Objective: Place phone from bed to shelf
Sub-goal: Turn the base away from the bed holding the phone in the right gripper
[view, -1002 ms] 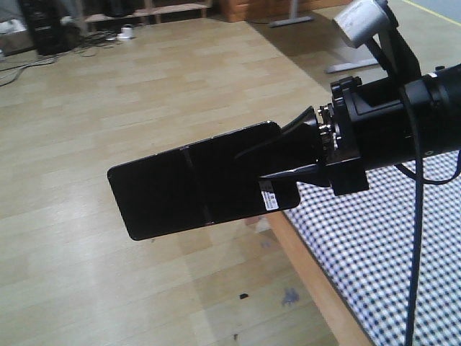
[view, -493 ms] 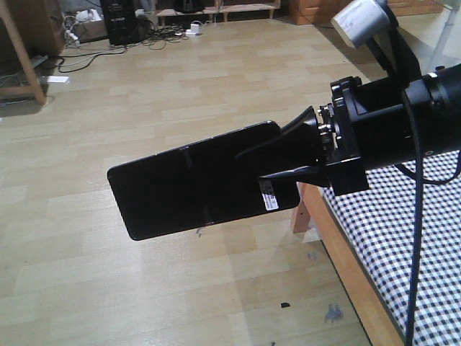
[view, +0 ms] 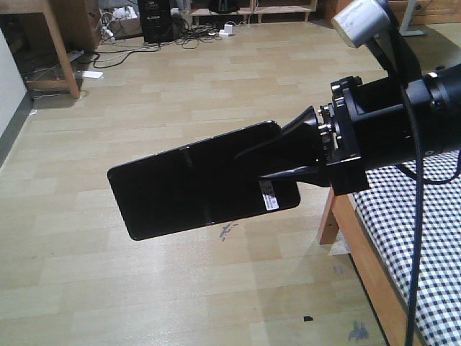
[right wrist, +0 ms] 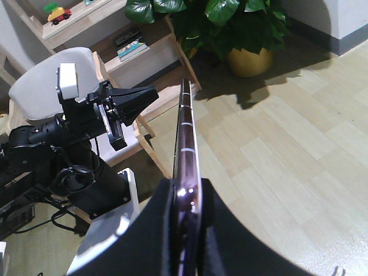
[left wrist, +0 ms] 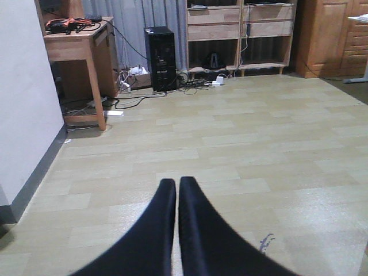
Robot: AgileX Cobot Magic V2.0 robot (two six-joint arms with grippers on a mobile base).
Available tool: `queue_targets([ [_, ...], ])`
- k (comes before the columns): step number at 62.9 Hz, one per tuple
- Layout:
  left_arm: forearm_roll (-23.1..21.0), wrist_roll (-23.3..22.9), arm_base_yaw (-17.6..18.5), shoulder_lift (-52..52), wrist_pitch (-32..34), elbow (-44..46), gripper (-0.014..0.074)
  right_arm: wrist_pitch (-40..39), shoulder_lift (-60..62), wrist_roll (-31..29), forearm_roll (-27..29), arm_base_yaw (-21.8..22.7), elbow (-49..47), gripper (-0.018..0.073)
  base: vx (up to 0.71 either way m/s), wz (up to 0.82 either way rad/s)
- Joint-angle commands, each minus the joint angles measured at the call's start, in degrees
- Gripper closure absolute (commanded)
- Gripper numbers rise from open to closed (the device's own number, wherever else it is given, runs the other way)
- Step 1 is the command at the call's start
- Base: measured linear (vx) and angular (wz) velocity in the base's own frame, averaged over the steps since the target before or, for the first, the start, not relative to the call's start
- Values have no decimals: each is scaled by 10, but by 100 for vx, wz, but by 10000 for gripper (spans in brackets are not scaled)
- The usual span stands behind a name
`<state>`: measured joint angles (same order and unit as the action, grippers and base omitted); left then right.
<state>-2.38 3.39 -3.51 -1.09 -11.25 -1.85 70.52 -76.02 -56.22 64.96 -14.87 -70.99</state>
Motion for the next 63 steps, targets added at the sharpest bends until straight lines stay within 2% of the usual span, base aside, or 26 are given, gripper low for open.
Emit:
queue_targets([
  [1,-5,0,0,-5,40,-4,595,32,18,-2,52,-1,-15,561,7,12],
  [63,-5,0,0,-5,40,-4,595,32,18,-2,52,-1,-15,561,14,5],
])
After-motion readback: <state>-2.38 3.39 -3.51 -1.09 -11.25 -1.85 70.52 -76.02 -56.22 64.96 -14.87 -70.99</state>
